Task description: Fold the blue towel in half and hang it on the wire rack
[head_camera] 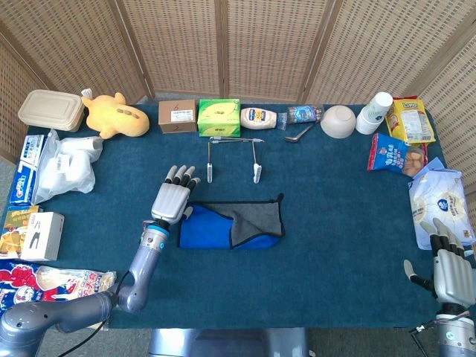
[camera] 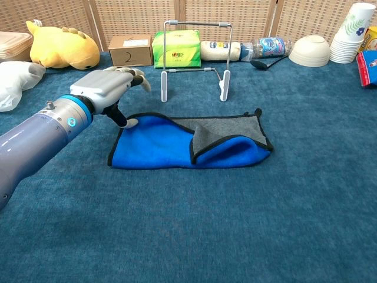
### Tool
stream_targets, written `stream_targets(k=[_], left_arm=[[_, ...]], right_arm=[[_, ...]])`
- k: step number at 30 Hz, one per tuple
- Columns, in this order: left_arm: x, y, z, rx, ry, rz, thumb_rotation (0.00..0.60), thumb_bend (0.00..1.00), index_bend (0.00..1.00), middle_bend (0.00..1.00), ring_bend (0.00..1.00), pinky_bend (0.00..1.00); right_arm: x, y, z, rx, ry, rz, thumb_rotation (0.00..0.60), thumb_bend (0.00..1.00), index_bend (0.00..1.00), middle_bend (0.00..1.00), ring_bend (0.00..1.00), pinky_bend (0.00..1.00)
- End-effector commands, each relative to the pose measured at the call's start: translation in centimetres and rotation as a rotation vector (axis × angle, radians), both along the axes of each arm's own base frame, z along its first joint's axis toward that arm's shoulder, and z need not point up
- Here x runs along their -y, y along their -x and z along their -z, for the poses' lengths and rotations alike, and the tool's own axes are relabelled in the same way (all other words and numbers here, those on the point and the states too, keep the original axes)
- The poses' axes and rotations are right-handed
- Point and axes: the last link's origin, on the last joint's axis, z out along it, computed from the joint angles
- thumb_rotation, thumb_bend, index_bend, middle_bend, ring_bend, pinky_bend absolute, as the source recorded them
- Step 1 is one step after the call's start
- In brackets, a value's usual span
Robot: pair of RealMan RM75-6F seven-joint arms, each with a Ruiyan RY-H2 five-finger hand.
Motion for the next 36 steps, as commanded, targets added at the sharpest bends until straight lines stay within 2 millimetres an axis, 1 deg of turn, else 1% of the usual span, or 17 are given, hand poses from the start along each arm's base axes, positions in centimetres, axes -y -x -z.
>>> stream_targets(k=[1,7,10,14,24,27,33,34,35,36], left_arm=[[-0.2,0.3,0.1,-0.005,0.003,-0.013,0.6,0.39,0.2,0.07,0.0,0.0],[0.0,0.6,0.2,-0.005,0.017,-0.033,0.6,0.39,0.19,0.07,0.0,0.0],[0.1,0.3,-0.2,0.026,0.011,-0.029,0.6,0.39,0.19,0.07,0.0,0.0],[0.5,-0.4,-1.2,0.079,0.001,-0.002,0.6,0.39,0.19,0.07,0.0,0.0],[2.7,-2.3,-3.2,0.161,0.034,0.113,0.6,0.39,0.21,0.09,0.0,0.0],[3.7,-2.7,-4.3,0.219,0.07,0.122,0.6,0.39,0.22,0.09,0.0,0.0],[5.1,-2.2,-6.0,0.243,0.09,0.126,0.6,0.39,0.23,0.09,0.0,0.0],[5.6,-1.9,-6.5,0.251,0.102,0.119,0.6,0.39,0.23,0.09,0.0,0.0],[6.5,-1.0,-7.4,0.263,0.117,0.094,0.6,0.39,0.23,0.09,0.0,0.0],[7.0,-0.5,-8.1,0.264,0.124,0.088,0.6,0.39,0.23,0.09,0.0,0.0]], right_arm=[[0.0,0.0,0.0,0.001,0.0,-0.001,0.6,0.33,0.12,0.03,0.0,0.0],[0.0,-0.1,-0.1,0.002,0.003,-0.003,0.6,0.33,0.12,0.03,0.0,0.0],[-0.1,-0.1,-0.1,0.003,0.005,-0.004,0.6,0.33,0.12,0.03,0.0,0.0],[-0.1,-0.2,-0.1,0.007,0.005,-0.006,0.6,0.33,0.12,0.03,0.0,0.0],[-0.1,-0.4,-0.1,0.009,0.006,-0.022,0.6,0.33,0.12,0.03,0.0,0.0],[0.2,-0.7,-0.3,-0.001,-0.002,-0.039,0.6,0.33,0.12,0.03,0.0,0.0],[0.8,-1.4,-0.2,0.013,-0.033,-0.076,0.6,0.33,0.12,0.03,0.0,0.0],[1.0,-1.7,-0.2,0.019,-0.044,-0.091,0.6,0.33,0.13,0.03,0.0,0.0],[1.7,-2.4,0.0,0.035,-0.068,-0.13,0.6,0.33,0.13,0.03,0.0,0.0],[2.1,-2.7,0.1,0.043,-0.08,-0.146,0.6,0.33,0.13,0.03,0.0,0.0]])
